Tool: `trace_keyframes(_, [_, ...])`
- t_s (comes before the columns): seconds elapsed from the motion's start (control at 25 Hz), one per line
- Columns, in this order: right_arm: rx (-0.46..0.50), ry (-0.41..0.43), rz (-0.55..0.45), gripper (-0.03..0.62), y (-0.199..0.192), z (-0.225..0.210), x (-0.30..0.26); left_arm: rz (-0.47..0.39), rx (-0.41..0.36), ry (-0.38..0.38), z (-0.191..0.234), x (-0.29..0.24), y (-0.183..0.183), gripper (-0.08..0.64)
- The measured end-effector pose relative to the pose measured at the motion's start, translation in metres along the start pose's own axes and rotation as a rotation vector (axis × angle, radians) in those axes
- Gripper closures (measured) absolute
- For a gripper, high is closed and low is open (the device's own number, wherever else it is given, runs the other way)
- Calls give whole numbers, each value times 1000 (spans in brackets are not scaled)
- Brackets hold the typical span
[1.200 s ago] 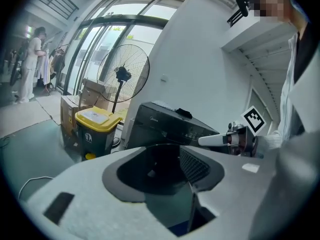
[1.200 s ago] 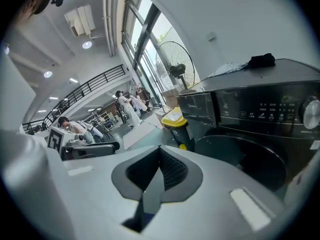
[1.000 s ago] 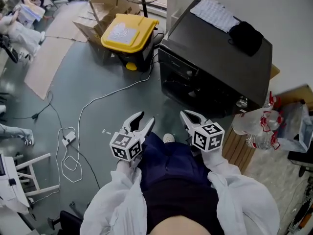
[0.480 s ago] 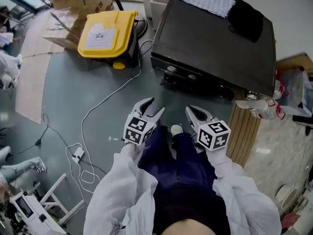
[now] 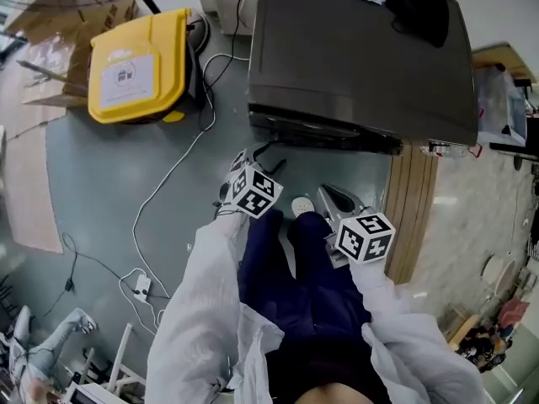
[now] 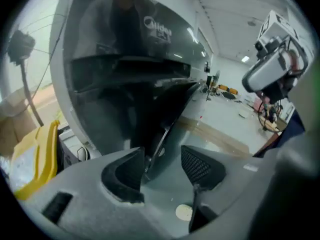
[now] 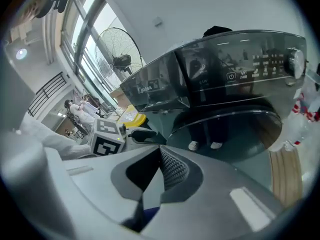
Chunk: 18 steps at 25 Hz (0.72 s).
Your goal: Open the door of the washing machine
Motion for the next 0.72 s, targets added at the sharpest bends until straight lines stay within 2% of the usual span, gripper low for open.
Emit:
trace_keyframes(0.2, [-34, -74, 34, 584, -14, -5, 1, 93, -185, -47, 8, -42, 0, 350])
trace_keyframes(0.4, [-68, -114, 44, 584, -22, -15, 1, 155, -339, -74, 6, -65, -4, 411])
trace_keyframes(0.44, [-72, -121, 44, 584, -24, -16, 2, 155, -361, -63, 4, -67, -6, 442])
trace_keyframes(0.56, [-88, -129, 38, 584, -31, -15, 4, 156, -423, -22, 5, -68, -8, 472])
trace_keyframes(0.72, [-111, -147, 23, 584, -39, -11, 12, 191, -430, -67, 1, -66, -8, 480])
Point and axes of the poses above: the fingertips, and each gripper's own axes: x backward along the fingers, z to its left, y out of its top, the point moved 5 cm from there along x, backward along the fingers, and after that the axes turned 6 degrees about x, right-handed, at the moved point
